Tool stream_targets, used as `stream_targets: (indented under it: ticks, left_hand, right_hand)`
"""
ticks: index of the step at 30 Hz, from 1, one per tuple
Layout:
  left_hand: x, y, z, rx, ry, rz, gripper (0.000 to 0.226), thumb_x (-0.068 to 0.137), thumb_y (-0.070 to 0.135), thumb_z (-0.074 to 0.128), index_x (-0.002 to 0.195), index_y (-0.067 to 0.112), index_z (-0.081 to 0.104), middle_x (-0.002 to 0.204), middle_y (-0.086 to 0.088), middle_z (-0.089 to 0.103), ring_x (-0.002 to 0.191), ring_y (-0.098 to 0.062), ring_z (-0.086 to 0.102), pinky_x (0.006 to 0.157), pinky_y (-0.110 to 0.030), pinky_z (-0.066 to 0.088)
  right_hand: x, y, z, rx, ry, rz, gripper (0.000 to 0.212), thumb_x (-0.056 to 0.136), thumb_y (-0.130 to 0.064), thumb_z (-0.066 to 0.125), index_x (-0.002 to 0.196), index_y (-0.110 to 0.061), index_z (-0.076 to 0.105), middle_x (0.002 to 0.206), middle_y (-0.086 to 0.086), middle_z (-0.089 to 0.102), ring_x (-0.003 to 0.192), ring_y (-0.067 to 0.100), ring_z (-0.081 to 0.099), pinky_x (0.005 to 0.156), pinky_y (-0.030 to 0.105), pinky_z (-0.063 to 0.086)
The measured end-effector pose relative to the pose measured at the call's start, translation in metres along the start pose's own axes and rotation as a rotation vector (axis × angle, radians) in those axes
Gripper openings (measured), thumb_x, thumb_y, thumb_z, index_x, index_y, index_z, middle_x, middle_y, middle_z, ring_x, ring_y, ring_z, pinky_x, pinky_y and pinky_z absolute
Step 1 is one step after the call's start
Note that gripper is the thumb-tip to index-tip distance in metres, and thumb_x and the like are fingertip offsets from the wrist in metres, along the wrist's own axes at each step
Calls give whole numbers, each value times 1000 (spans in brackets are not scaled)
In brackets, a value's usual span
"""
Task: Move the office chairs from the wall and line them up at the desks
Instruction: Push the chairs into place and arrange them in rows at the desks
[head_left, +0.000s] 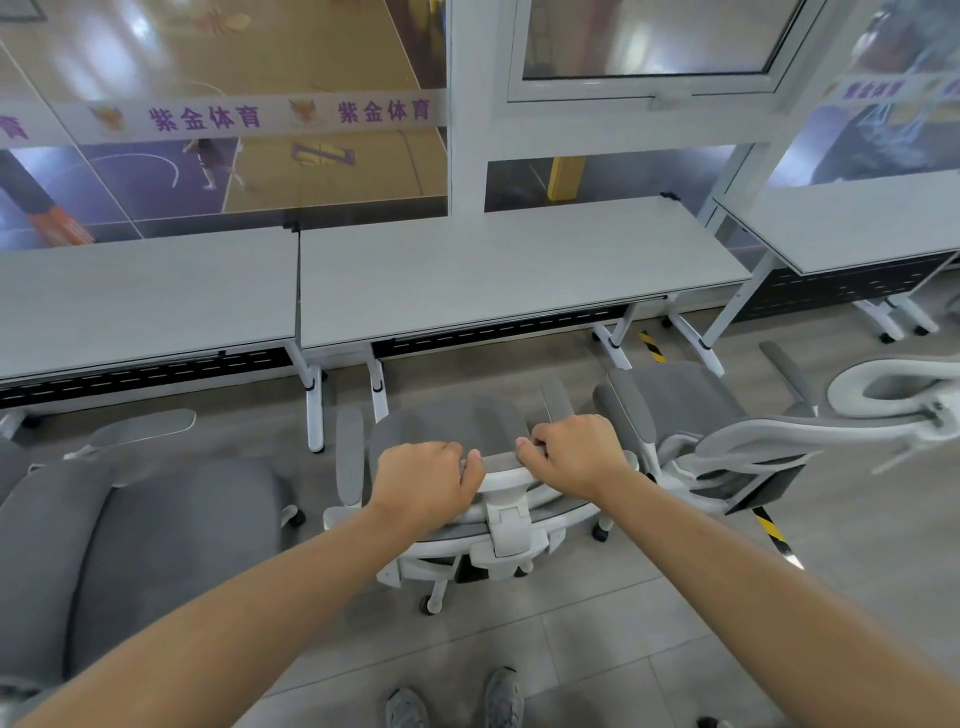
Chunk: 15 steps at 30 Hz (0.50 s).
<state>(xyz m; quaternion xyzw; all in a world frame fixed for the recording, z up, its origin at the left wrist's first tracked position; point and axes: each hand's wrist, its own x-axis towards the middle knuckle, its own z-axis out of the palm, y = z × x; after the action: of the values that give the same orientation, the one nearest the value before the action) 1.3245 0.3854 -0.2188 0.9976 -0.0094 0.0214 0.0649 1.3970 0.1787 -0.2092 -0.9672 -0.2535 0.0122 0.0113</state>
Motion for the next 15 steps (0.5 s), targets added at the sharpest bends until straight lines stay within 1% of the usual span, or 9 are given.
stream_targets:
  ticks: [2,4,7,11,15]
  left_hand:
    - [-2,1,0,-1,3,5,61,86,52,2,64,18,47,58,3,54,52,-17,53,52,-27,43]
    - [-2,3,-1,-2,11,7,60,86,52,2,62,18,46,56,3,53,51,-17,52,51,-26,41]
    - [-4,8,0,10,17,16,59,88,52,5,59,18,45,54,3,51,48,-17,50,47,-25,34]
    - [-9,19,1,20,39,30,58,88,52,6,60,19,44,54,4,50,47,-15,48,46,-26,25]
    - [-6,33,3,31,50,9,54,88,53,8,57,19,38,52,3,47,47,-17,46,46,-26,22]
  right_hand:
    - [-2,1,2,-3,7,0,62,85,-62,13,61,-21,53,49,-4,51,50,11,48,52,27,24]
    - [-4,3,2,-8,14,7,64,85,-62,13,61,-20,54,49,-4,52,50,11,49,51,27,27]
    - [-8,6,2,-18,19,14,65,85,-63,13,61,-20,54,49,-4,53,50,12,50,51,27,32]
    - [-15,15,4,-15,27,4,67,85,-63,12,63,-20,58,50,-2,55,50,13,52,49,27,36]
    - [-18,29,2,-33,40,-26,67,88,-63,15,63,-18,59,51,-2,55,50,13,52,48,27,33]
